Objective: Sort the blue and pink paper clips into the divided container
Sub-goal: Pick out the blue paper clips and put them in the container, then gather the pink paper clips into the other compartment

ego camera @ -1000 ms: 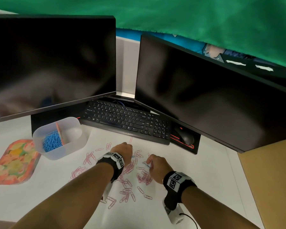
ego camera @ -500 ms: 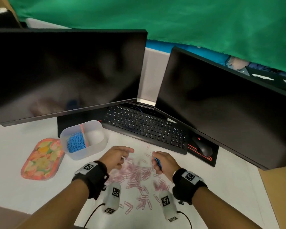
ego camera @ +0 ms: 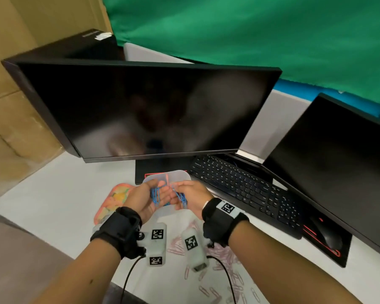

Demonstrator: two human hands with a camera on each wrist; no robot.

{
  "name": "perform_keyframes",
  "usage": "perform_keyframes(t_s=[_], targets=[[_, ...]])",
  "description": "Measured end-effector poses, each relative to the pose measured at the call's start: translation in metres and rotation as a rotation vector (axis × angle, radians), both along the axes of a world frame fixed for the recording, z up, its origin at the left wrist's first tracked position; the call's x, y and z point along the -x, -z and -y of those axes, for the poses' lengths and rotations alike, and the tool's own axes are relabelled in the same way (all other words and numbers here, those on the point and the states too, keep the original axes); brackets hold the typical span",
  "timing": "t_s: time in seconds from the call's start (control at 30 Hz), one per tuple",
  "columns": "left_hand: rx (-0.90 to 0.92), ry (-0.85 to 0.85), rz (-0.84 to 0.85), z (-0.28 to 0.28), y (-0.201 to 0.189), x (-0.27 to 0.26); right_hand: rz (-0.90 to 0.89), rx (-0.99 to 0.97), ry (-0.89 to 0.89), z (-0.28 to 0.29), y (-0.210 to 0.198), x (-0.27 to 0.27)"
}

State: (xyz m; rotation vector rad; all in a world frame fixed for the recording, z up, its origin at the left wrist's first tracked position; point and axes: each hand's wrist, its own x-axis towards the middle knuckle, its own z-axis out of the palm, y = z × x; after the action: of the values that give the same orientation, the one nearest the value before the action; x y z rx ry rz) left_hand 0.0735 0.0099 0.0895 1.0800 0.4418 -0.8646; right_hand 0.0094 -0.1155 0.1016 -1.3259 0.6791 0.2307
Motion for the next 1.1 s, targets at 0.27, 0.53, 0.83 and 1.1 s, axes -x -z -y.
perform_keyframes(t_s=[0.27, 0.53, 0.83, 1.1], targets=[[-0.234, 0.042, 0.112, -0.003, -0.005, -0.015, -0.099, 0.135, 0.005, -0.016, 0.008, -0.038], [-0.37, 0.167, 0.263, 0.008, 0.002, -0.017, -0.007, 0.087, 0.117, 0.014, -0.005, 0.005], [-0.473, 0.925, 1.256, 0.062, 0.027, 0.055, -0.321, 0.882, -0.056, 0.08, 0.076, 0.166], [-0.675, 1.753, 1.579, 0.15, 0.065, 0.121, -0.586, 0.995, 0.115, 0.092, 0.104, 0.266]])
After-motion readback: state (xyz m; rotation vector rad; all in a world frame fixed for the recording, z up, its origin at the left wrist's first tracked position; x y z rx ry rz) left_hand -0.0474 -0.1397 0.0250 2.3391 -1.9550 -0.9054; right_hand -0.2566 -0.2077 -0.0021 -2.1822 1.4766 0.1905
